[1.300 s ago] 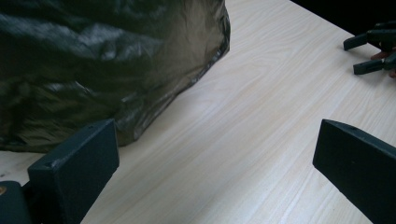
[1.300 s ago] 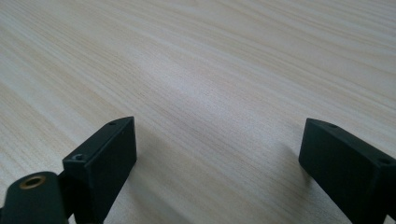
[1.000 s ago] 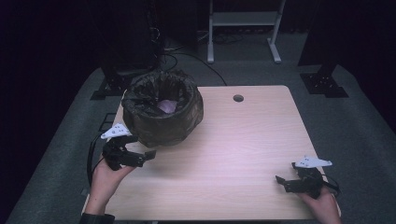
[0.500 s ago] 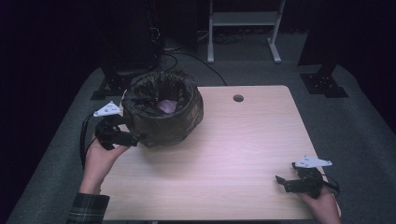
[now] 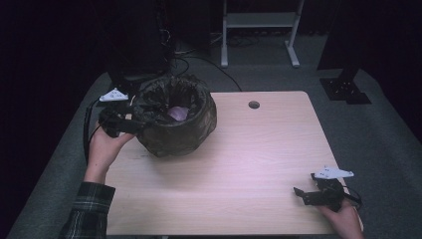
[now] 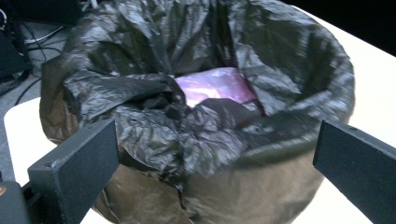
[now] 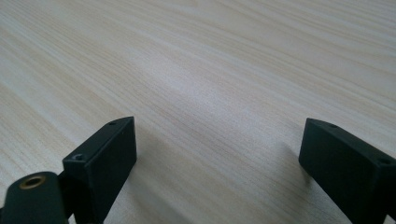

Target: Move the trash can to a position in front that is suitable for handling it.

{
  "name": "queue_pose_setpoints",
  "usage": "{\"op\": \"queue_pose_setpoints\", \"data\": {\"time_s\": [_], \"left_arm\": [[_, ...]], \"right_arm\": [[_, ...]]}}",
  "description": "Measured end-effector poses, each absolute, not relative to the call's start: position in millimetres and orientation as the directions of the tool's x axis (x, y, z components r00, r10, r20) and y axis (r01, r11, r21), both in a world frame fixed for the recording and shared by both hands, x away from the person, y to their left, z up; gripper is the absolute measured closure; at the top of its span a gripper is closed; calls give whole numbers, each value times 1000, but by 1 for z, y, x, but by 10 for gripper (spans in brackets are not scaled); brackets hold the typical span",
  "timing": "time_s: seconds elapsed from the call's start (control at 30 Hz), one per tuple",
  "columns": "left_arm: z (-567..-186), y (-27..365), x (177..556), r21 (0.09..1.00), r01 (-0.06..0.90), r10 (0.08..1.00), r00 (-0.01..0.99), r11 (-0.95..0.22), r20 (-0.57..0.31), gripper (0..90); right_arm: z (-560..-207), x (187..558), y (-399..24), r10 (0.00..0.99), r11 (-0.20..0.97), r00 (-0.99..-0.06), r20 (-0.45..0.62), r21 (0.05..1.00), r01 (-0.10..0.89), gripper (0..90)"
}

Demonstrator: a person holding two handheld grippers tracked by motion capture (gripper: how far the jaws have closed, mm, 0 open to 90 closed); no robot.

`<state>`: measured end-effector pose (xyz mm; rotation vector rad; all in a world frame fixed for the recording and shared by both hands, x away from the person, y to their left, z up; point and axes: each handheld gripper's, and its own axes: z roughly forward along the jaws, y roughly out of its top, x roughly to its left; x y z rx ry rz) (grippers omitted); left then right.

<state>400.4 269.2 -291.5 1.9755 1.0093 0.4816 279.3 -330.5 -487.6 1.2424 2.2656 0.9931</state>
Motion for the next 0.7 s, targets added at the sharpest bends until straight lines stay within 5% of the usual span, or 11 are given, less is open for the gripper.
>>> {"op": "queue_pose_setpoints", "data": {"time_s": [0.7], "left_arm": [[-316, 271, 441, 798, 524, 819, 569, -297, -69, 0]], "right_arm": [[-488, 279, -331, 840, 363, -543, 12, 730, 578, 100]]}}
